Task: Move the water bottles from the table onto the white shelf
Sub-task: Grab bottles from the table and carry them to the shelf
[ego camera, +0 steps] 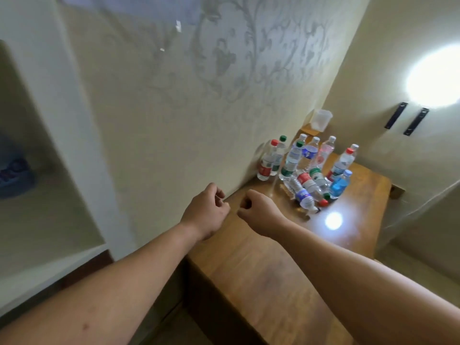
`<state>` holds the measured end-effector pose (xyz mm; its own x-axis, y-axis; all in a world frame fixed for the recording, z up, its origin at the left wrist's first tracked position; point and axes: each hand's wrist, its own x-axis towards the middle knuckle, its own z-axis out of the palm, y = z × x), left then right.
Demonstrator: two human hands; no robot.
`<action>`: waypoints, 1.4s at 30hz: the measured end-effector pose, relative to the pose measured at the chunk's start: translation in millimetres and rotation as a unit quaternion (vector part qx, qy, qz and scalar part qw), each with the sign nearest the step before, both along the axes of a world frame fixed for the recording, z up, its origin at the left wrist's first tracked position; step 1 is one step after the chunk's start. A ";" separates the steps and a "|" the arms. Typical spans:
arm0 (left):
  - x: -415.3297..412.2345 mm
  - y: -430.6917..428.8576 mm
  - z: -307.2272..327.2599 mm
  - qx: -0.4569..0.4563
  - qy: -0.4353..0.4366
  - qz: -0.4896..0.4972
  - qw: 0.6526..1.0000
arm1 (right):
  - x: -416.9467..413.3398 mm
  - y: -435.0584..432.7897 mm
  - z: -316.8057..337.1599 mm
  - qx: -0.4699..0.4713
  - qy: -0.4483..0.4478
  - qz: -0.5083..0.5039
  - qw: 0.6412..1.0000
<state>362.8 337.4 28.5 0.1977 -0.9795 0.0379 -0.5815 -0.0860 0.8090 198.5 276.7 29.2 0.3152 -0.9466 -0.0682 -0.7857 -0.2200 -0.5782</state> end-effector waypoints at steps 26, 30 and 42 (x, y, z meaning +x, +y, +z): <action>-246.1 -368.5 -161.6 0.154 -0.194 -0.126 0.961 | -235.2 -355.7 -197.9 0.071 0.131 -0.103 0.983; -252.7 -363.1 -172.7 0.159 -0.191 -0.130 0.960 | -242.7 -356.5 -203.3 0.118 0.114 -0.105 0.981; -231.7 -337.8 -158.9 0.148 -0.268 -0.185 0.934 | -225.2 -319.4 -151.6 0.188 0.051 0.026 0.980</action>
<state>131.0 -0.4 -130.4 -0.1253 -0.9605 -0.2485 -0.9301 0.0266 0.3663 -26.7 -42.8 -122.4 0.3363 -0.8311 -0.4429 -0.8367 -0.0477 -0.5456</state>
